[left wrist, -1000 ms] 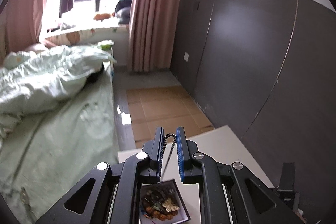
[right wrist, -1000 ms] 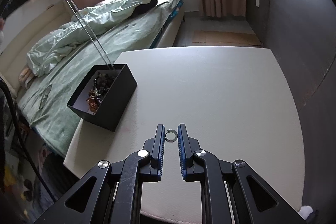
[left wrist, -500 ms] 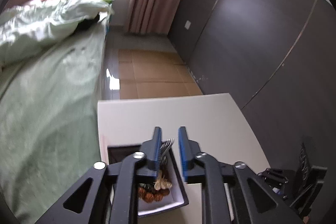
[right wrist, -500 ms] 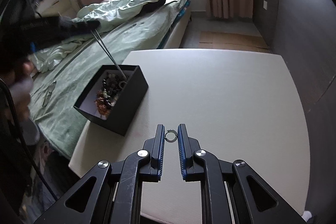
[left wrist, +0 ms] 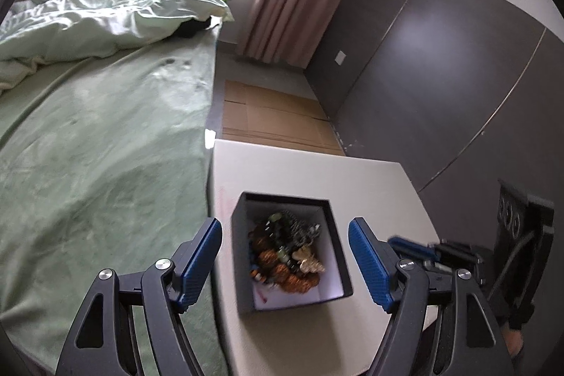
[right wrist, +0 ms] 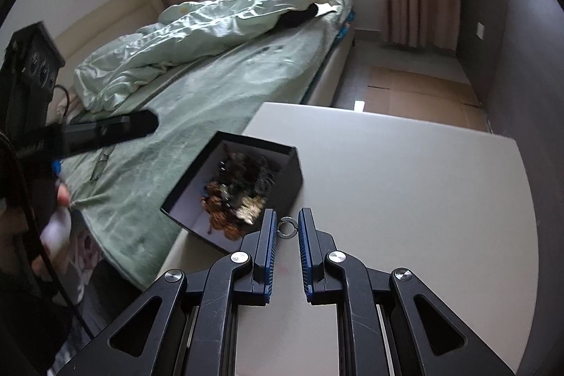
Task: Organize jewelry
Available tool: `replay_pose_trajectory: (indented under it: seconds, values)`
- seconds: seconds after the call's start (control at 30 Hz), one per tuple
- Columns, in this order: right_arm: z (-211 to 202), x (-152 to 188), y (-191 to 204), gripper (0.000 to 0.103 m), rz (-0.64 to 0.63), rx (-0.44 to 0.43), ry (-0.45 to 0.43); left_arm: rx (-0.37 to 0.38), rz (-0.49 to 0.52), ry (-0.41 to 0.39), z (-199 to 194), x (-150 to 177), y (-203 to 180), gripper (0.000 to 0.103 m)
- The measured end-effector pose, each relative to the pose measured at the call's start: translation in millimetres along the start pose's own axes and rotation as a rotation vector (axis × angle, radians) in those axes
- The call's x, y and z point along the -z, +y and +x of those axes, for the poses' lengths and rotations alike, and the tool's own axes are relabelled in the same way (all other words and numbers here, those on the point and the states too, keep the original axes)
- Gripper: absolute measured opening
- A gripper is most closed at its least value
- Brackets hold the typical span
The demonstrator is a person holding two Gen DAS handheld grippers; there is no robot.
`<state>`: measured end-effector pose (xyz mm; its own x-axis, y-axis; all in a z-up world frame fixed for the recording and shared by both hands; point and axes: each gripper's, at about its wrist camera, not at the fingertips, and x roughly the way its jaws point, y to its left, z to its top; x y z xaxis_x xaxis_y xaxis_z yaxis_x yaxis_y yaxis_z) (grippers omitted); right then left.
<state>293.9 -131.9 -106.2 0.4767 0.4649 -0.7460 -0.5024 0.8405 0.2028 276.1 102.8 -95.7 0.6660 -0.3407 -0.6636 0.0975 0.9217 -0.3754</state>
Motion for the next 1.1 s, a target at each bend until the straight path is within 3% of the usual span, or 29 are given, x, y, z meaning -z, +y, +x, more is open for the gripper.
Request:
replay_pose_trajectory:
  seconds: [0.4, 0.47, 0.53, 0.57, 1.0, 1.1]
  values:
    - [22, -44, 24, 0.014, -0.027, -0.087, 0.019, -0.034, -0.102, -0.007, -18, 23, 29, 0.075]
    - [24, -50, 24, 0.026, -0.012, -0.098, 0.036, -0.037, -0.114, -0.007, -20, 23, 31, 0.077]
    - [24, -52, 23, 0.075, 0.016, -0.095, 0.047, -0.038, -0.112, -0.013, -25, 24, 31, 0.081]
    - [19, -52, 22, 0.078, 0.033, -0.092, 0.032, -0.047, -0.107, -0.017, -27, 24, 30, 0.084]
    - [-35, -15, 9, 0.079, 0.135, -0.062, -0.003, -0.019, -0.010, -0.070, -57, 27, -11, 0.103]
    - [-52, -3, 7, 0.087, 0.161, -0.048, -0.030, -0.029, 0.020, -0.078, -62, 29, -25, 0.103]
